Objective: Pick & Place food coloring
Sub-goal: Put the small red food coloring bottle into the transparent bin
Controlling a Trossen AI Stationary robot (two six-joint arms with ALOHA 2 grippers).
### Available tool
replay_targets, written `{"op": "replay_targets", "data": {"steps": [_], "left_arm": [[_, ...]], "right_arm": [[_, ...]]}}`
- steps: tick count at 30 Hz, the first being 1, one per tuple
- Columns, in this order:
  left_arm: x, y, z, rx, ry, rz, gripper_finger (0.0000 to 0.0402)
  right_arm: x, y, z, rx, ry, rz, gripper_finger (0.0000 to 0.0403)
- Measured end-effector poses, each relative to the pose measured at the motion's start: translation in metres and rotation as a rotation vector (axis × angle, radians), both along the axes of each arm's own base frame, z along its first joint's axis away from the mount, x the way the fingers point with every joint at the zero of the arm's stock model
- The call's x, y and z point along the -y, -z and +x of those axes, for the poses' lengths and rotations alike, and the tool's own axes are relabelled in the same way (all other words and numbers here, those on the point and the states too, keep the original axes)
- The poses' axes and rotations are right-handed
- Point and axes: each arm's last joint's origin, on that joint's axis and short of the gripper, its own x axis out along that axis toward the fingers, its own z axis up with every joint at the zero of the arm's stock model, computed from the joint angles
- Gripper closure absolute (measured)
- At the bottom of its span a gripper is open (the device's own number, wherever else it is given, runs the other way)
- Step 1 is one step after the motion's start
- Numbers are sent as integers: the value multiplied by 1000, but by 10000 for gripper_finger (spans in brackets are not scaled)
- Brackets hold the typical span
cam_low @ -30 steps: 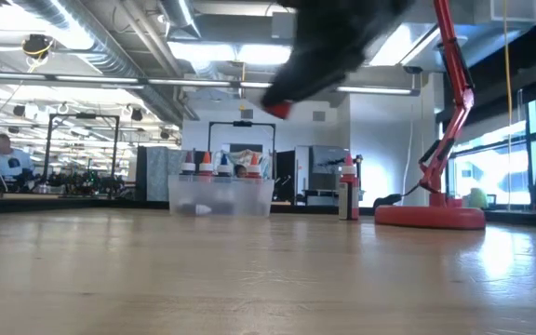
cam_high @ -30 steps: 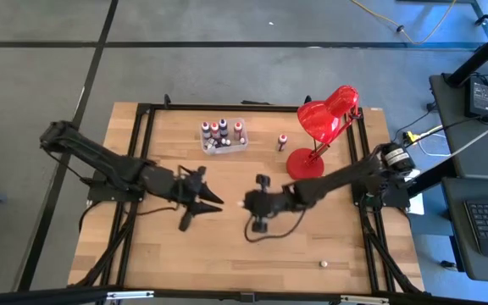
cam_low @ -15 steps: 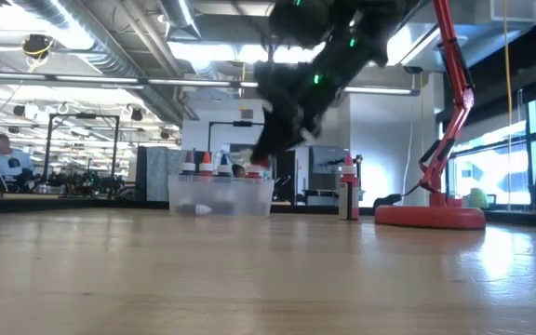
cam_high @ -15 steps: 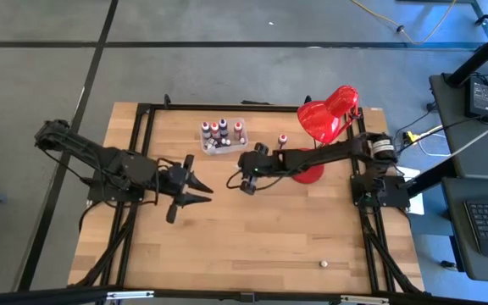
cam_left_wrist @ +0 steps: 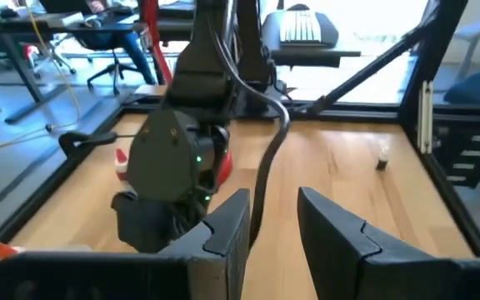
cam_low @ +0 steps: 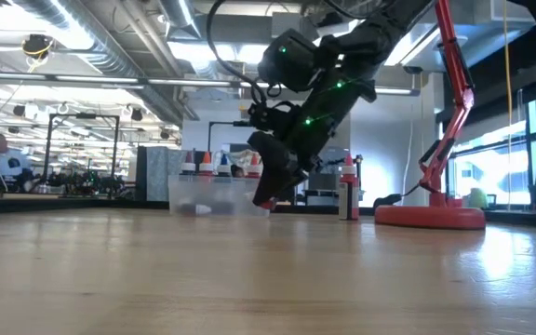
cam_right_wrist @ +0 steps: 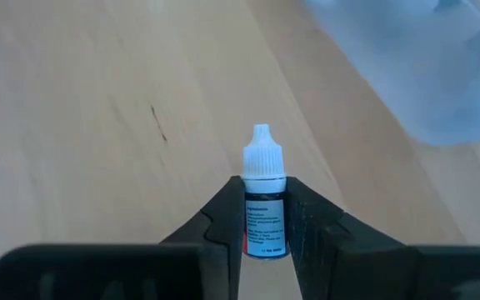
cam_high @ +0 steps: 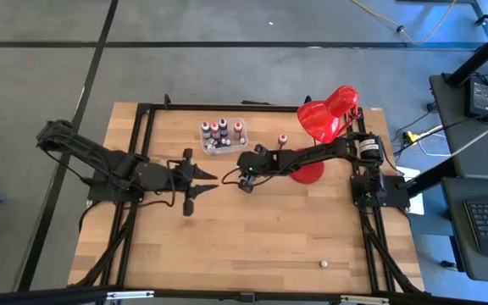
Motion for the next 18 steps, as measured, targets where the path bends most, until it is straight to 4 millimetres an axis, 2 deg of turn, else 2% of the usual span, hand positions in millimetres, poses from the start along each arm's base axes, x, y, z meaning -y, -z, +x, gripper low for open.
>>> {"op": "replay_targets", "data": {"steps": [11,18], "left_arm": [[10,28,24,-123,2,49,302],[15,46,37,-192,2,76,302]], "right_arm": [[0,3,0,-8,-7,5,322],[-1,3,0,-8,-18,19,294]]}}
